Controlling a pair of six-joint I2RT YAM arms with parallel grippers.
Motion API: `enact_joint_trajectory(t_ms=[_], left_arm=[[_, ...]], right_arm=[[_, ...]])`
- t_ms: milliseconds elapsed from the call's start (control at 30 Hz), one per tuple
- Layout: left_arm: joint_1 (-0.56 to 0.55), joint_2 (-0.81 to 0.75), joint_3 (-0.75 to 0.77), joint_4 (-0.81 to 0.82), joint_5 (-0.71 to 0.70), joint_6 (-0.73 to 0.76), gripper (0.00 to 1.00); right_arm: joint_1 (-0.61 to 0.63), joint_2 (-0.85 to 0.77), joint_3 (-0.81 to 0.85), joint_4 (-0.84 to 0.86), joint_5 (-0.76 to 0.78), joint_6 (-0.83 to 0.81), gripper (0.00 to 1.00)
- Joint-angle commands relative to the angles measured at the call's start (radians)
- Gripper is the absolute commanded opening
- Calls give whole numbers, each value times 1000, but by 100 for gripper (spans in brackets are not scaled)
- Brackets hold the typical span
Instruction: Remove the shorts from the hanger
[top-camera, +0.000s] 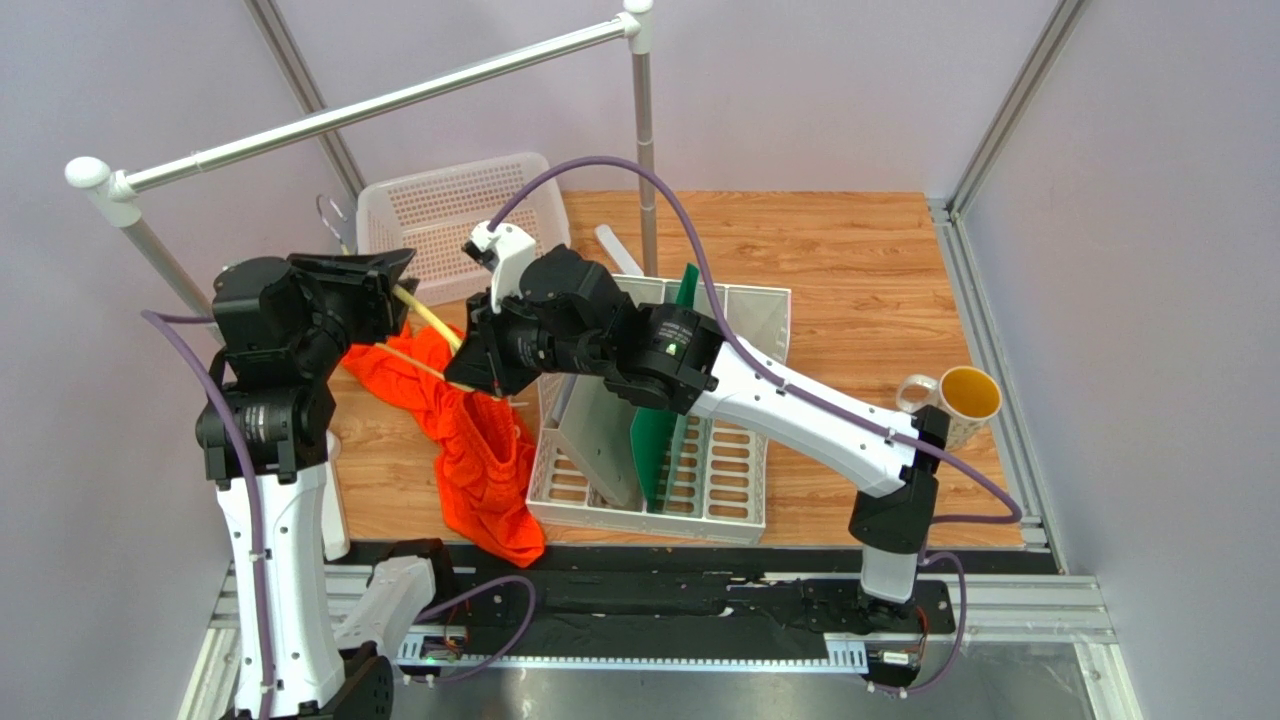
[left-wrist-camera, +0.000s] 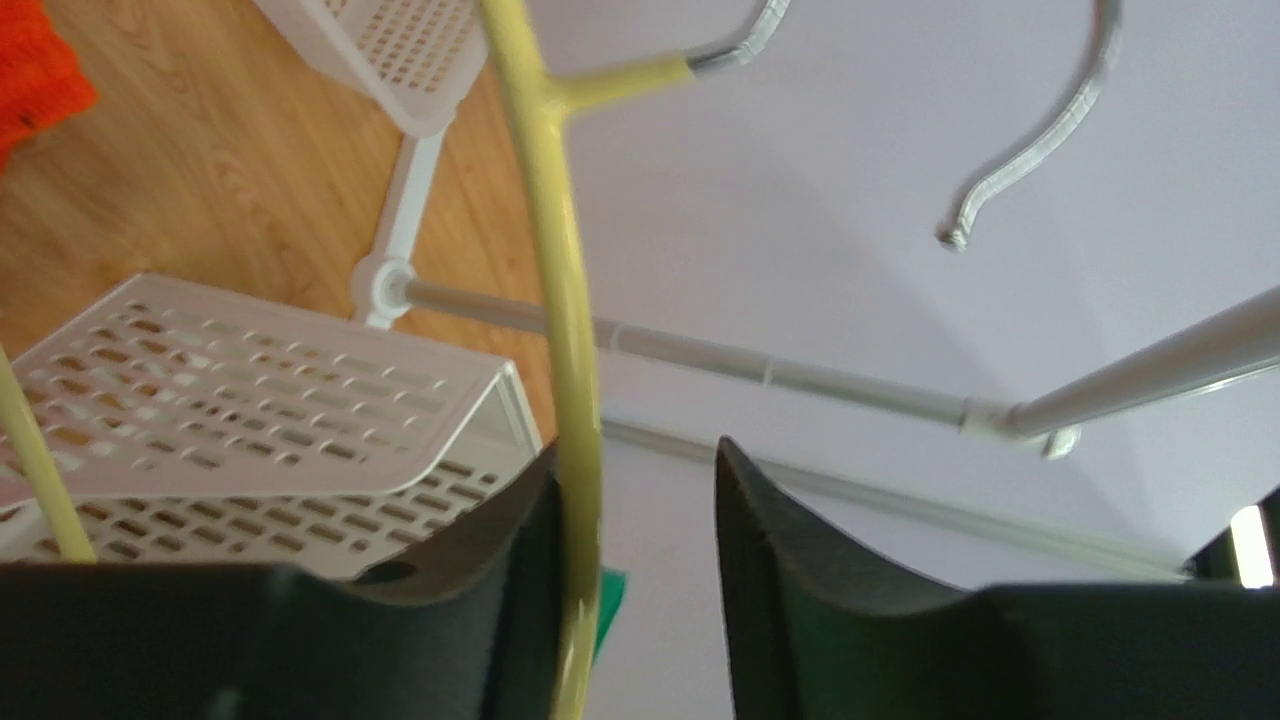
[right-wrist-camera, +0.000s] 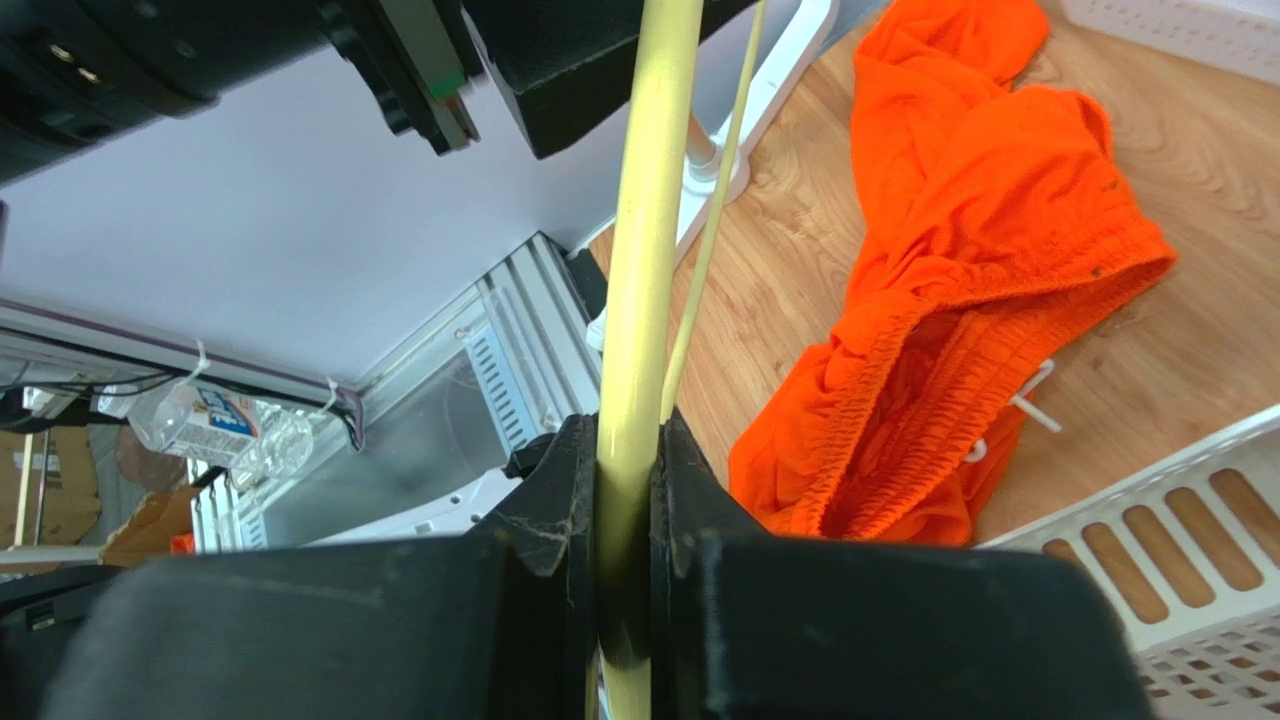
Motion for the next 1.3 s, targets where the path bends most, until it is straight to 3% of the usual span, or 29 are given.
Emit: enact_joint_trajectory(t_ms=[0,67,200,433,667,833,1067,1267], left_arm=[[-6,-39,39,-92,67,14,65],[0,-68,30,-145,64,-17,78],[14,-99,68,-246,73,-60,81],[16,-128,120,-209,151,-61,83],[14,-204,178,-217,165,54,86],[16,-250,157,-169,256,153,86],[14,-358,-8,-18,443,308,86],[14,-399,-59,-86,445,397,85]], right_arm=[[25,-59,-65,110,0,9,0],[28,-76,-75,116,-19,-20,0],[25,-105,-98,107,6,-51,0],[-4,-119,-87,79,3,-91,0],[-85,-105,-15,38,-52,-37,0],[-177,-94,59,-34,-111,-31,0],[-277,-84,114,-19,-117,-3,0],[-360,-59,177,-43,-135,-24,0]])
